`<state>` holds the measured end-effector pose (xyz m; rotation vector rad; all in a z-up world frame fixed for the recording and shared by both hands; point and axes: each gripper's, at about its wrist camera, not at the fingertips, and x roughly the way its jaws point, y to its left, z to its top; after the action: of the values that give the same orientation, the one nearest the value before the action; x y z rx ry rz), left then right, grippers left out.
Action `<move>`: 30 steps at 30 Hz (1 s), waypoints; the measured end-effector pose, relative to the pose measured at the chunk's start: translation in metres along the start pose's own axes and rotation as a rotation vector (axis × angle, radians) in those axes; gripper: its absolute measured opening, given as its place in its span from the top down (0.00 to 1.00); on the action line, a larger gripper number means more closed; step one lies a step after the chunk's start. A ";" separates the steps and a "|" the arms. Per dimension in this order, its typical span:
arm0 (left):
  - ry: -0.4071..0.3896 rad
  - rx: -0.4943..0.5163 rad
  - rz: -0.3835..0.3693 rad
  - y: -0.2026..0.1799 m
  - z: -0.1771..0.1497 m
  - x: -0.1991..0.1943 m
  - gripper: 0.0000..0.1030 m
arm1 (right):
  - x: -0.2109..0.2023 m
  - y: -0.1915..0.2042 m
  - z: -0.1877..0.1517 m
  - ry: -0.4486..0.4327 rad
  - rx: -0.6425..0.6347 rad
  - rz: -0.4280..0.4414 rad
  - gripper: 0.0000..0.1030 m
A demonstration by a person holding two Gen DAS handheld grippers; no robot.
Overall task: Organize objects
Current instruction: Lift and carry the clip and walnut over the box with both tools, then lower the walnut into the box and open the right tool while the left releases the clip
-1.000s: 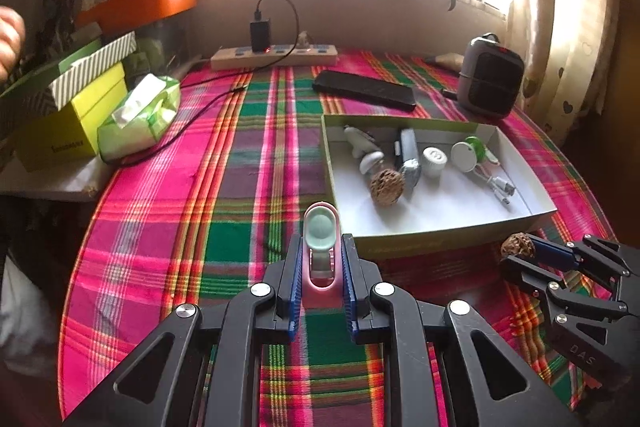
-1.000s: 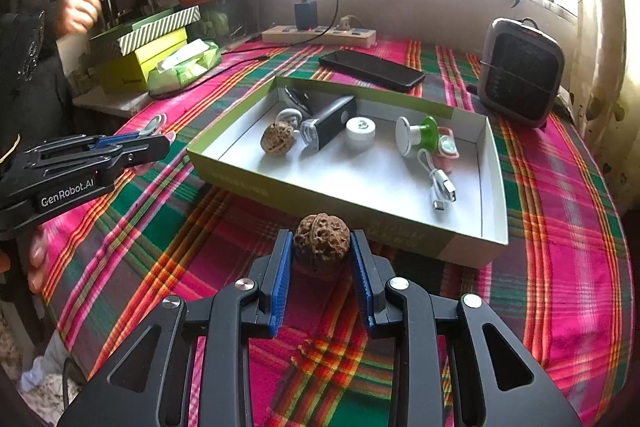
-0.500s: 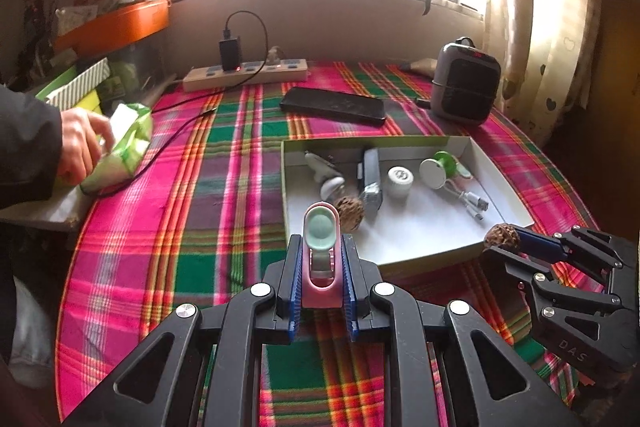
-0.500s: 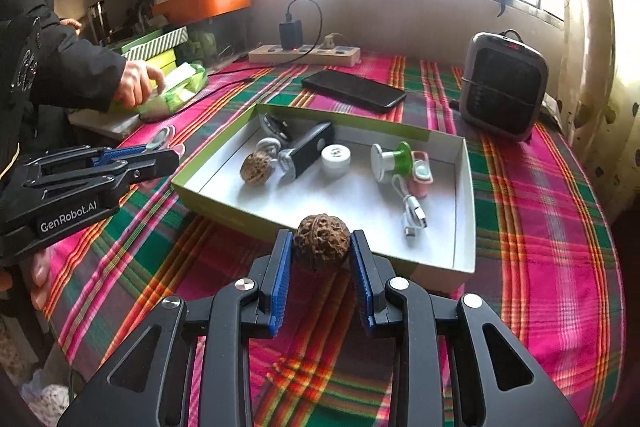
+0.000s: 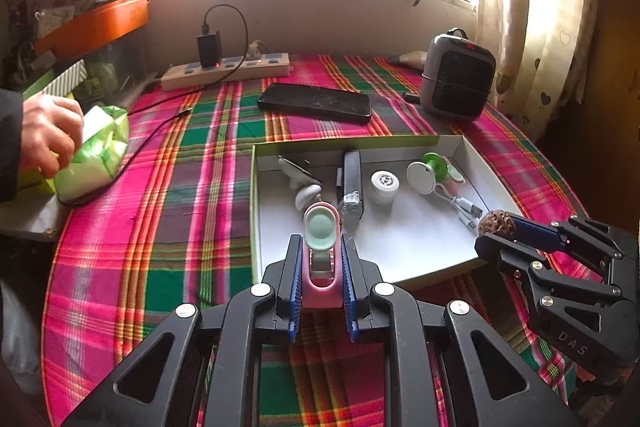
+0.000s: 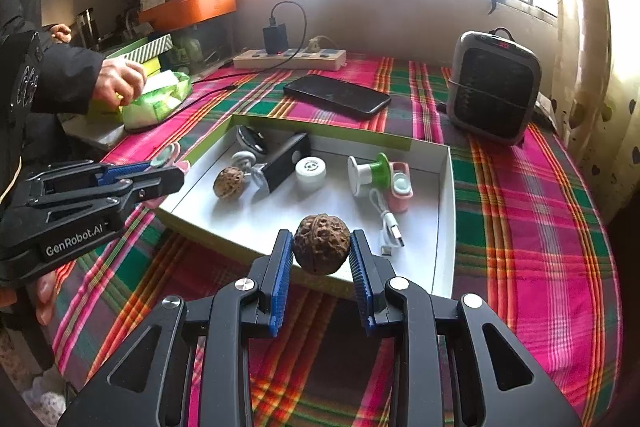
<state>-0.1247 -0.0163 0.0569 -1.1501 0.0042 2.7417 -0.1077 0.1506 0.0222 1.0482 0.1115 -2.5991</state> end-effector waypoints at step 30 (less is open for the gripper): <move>0.119 -0.001 -0.060 -0.020 0.004 0.063 0.85 | 0.054 -0.023 0.013 0.112 -0.024 0.001 0.71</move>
<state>-0.1675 0.0134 0.0160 -1.2901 -0.0159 2.6180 -0.1603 0.1544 -0.0067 1.1851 0.1691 -2.5310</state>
